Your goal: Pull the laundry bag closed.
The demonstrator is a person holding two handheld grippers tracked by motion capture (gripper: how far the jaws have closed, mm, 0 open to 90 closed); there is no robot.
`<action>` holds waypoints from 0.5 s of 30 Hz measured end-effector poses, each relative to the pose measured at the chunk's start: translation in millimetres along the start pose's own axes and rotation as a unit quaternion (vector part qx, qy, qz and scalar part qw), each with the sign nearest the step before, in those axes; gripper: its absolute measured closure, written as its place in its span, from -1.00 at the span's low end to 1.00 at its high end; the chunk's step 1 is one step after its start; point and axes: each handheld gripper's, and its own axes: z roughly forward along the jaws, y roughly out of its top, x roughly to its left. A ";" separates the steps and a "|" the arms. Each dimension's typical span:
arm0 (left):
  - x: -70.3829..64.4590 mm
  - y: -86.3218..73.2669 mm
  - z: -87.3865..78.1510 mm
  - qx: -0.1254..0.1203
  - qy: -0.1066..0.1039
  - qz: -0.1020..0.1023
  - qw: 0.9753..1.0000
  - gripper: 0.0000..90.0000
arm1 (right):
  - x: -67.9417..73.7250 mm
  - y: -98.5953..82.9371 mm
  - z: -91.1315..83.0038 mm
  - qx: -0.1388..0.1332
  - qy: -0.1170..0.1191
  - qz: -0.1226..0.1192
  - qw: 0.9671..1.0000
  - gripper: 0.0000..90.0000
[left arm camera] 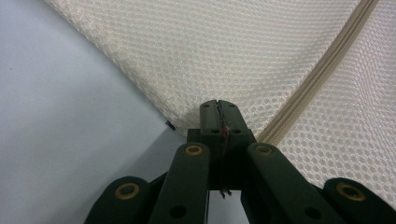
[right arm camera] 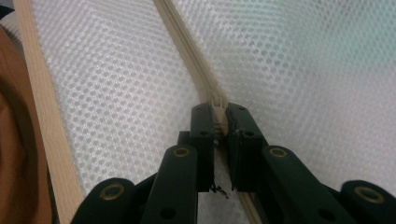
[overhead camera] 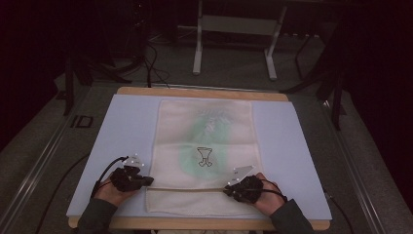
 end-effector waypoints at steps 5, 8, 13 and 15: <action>-0.1 0.0 0.1 0.000 0.000 0.000 1.000 1.00 | -1.9 -3.7 -2.4 0.000 -0.002 0.003 1.000 0.83; 0.0 0.0 0.0 0.000 0.000 0.000 1.000 1.00 | -2.4 -5.4 -3.8 0.001 -0.003 0.005 1.000 0.83; -0.1 0.0 0.0 0.000 0.000 0.000 1.000 1.00 | -4.3 -9.3 -6.5 0.001 -0.004 0.008 1.000 0.83; -0.1 0.1 0.0 0.001 0.001 0.001 1.000 1.00 | -5.2 -10.9 -7.5 0.001 -0.006 0.007 1.000 0.83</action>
